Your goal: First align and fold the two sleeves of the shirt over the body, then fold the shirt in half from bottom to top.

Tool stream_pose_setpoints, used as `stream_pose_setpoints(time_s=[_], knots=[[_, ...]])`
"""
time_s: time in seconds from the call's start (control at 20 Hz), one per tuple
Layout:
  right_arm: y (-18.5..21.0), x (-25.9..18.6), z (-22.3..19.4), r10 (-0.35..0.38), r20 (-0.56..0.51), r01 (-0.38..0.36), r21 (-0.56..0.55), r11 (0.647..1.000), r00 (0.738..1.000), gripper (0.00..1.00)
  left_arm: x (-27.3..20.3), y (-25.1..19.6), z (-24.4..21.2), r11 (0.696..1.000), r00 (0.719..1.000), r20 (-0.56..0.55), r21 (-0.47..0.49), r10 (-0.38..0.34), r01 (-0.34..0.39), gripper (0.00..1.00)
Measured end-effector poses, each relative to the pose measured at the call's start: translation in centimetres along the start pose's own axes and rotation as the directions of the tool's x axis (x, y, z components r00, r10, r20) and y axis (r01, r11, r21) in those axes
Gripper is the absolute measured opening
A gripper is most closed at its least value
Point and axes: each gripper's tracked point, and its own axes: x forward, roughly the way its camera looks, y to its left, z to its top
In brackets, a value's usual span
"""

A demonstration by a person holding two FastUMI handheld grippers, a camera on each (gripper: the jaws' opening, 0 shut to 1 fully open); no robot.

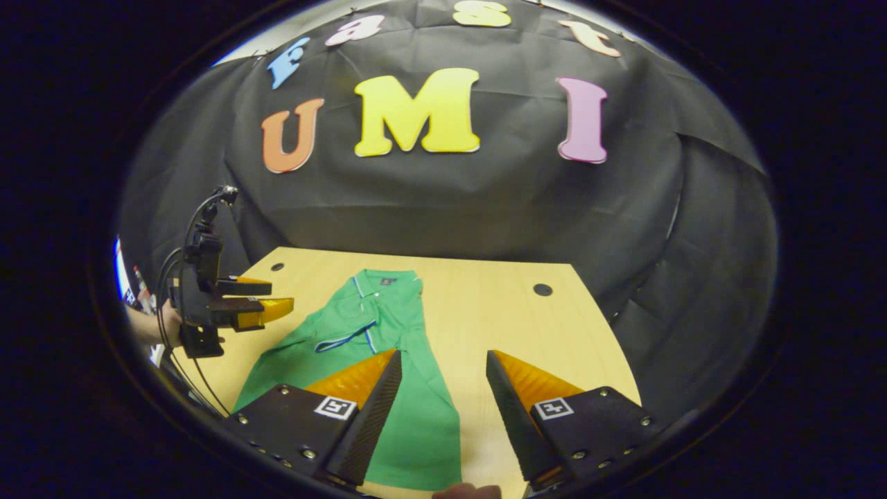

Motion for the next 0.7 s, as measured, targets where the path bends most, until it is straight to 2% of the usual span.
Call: stream_pose_setpoints(time_s=[0.2,0.3,0.5,0.7], knots=[[1.9,0.7,-2.8,0.127,-0.096,-0.133,-0.061,0.989,0.987,0.78,-3.7,-1.3,-4.9,0.998,0.995,-0.074,0.001,-0.069,0.069,0.98],[2.2,0.6,-4.8,0.160,-0.150,-0.173,-0.079,0.982,0.976,0.78,-5.5,-1.6,-7.8,0.995,0.987,-0.126,-0.003,-0.101,0.101,0.98],[1.9,0.0,-9.9,0.194,-0.278,-0.238,-0.132,0.962,0.941,0.78,-9.4,-2.7,-13.5,0.983,0.953,-0.241,-0.049,-0.186,0.179,0.98],[0.2,-1.6,-16.0,0.175,-0.419,-0.282,-0.208,0.937,0.891,0.78,-13.7,-2.8,-19.7,0.977,0.905,-0.371,-0.030,-0.206,0.210,0.98]])
